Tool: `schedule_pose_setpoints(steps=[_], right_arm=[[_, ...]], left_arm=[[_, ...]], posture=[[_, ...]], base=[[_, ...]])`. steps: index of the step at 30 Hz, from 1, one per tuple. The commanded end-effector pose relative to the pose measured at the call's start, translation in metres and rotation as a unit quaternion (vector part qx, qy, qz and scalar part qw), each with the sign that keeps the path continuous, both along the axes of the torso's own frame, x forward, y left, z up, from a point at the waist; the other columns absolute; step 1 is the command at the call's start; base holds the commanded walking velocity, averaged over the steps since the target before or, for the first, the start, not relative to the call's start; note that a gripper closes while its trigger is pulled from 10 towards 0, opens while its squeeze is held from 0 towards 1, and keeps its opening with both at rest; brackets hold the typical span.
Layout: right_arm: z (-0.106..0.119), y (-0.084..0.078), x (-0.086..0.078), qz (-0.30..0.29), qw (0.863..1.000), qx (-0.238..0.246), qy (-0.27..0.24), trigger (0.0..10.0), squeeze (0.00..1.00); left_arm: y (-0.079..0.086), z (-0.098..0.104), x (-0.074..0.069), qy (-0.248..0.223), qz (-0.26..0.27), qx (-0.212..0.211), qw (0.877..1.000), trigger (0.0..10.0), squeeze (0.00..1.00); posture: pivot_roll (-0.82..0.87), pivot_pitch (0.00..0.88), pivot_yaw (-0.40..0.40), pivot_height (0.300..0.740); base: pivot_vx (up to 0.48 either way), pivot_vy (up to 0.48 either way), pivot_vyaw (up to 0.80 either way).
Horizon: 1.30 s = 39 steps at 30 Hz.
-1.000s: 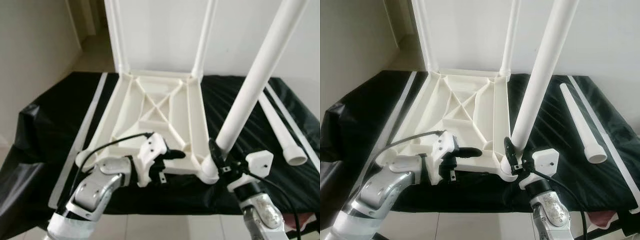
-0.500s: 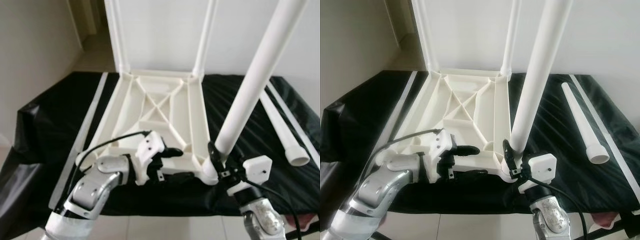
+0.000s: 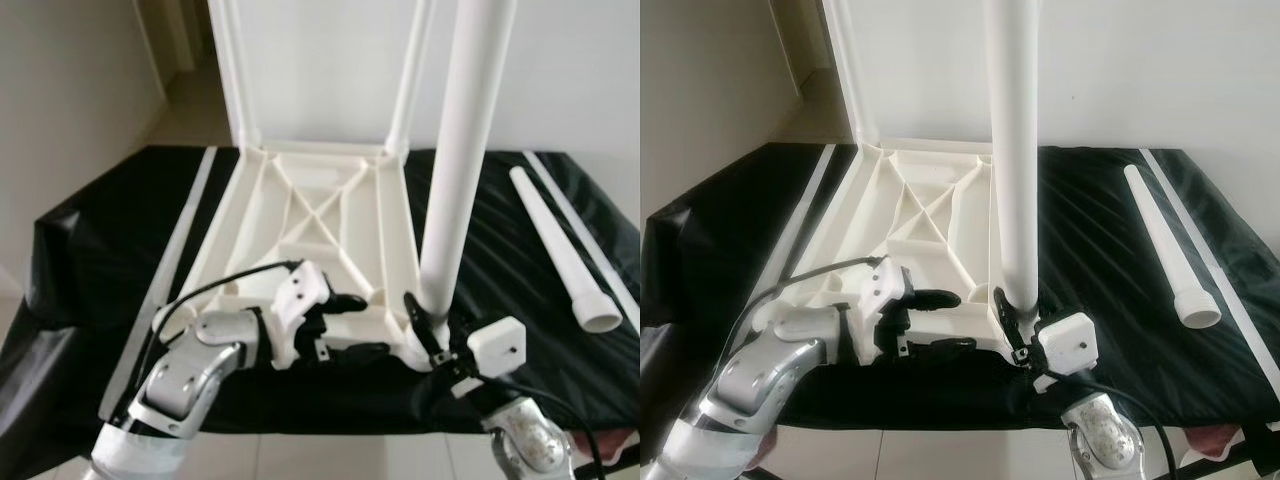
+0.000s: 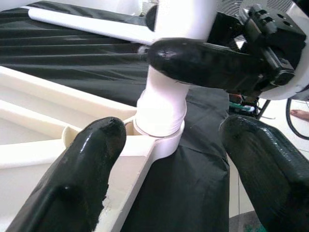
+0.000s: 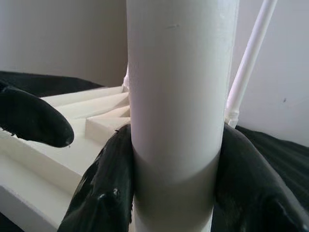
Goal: Building children table
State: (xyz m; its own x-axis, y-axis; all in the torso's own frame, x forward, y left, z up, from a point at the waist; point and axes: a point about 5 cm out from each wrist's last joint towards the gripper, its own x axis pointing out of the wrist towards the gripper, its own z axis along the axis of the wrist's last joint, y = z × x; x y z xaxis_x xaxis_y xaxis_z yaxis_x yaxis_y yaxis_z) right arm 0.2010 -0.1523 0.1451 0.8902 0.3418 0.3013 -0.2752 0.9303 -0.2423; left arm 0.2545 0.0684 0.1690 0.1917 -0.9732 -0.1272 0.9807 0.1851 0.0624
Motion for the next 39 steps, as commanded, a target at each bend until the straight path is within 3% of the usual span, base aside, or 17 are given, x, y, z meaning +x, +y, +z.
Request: schedule_pose_setpoints(steps=[1,4,6,8,14,24,27,32,39], right_arm=[[-0.015,-0.005,-0.001,-0.019,0.999,-0.007,0.036,10.0,0.0],[-0.017,-0.006,-0.002,-0.033,0.998,0.009,0.045,10.0,0.0],[-0.022,-0.007,0.001,-0.051,0.993,0.073,0.083,10.0,0.0],[-0.024,-0.008,0.003,-0.057,0.989,0.097,0.1,10.0,0.0],[-0.031,-0.013,0.01,-0.071,0.976,0.144,0.146,10.0,0.0],[-0.025,-0.016,0.014,-0.072,0.982,0.118,0.126,10.0,0.0],[-0.026,-0.008,0.007,-0.053,0.99,0.067,0.116,10.0,0.0],[-0.031,-0.006,0.004,-0.04,0.991,0.035,0.121,10.0,0.0],[-0.032,-0.014,0.006,-0.05,0.989,0.053,0.129,10.0,0.0]], left_arm=[[0.002,0.001,0.002,-0.004,0.017,0.003,1.0,10.0,0.0],[0.002,0.001,0.002,-0.003,0.017,0.004,1.0,10.0,0.0],[0.004,0.002,0.002,-0.003,0.017,0.007,1.0,10.0,0.0],[0.005,0.002,0.003,-0.003,0.018,0.008,1.0,10.0,0.0],[0.005,0.002,0.002,-0.004,0.018,0.007,1.0,10.0,0.0],[0.005,0.002,0.002,-0.003,0.021,0.007,1.0,10.0,0.0],[0.006,0.001,0.001,-0.002,0.025,0.006,1.0,10.0,0.0],[0.007,0.002,0.002,-0.002,0.029,0.005,1.0,10.0,0.0],[0.006,0.002,0.003,-0.004,0.027,0.006,1.0,10.0,0.0]], posture=[[-0.02,0.013,0.023,0.74],[-0.01,0.017,0.026,0.74],[-0.01,0.02,0.028,0.74],[-0.01,0.02,0.029,0.74],[-0.01,0.012,0.028,0.74],[0.0,0.02,0.022,0.74],[0.0,0.024,0.017,0.74],[0.0,0.026,0.015,0.74],[0.0,0.026,0.018,0.74]], base=[[0.0,0.0,0.0],[0.0,0.0,0.0],[0.0,0.0,0.0],[0.0,0.0,0.0],[0.0,0.0,0.0],[0.0,0.0,0.0],[0.0,0.0,0.0],[0.0,0.0,0.0],[0.0,0.0,0.0]])
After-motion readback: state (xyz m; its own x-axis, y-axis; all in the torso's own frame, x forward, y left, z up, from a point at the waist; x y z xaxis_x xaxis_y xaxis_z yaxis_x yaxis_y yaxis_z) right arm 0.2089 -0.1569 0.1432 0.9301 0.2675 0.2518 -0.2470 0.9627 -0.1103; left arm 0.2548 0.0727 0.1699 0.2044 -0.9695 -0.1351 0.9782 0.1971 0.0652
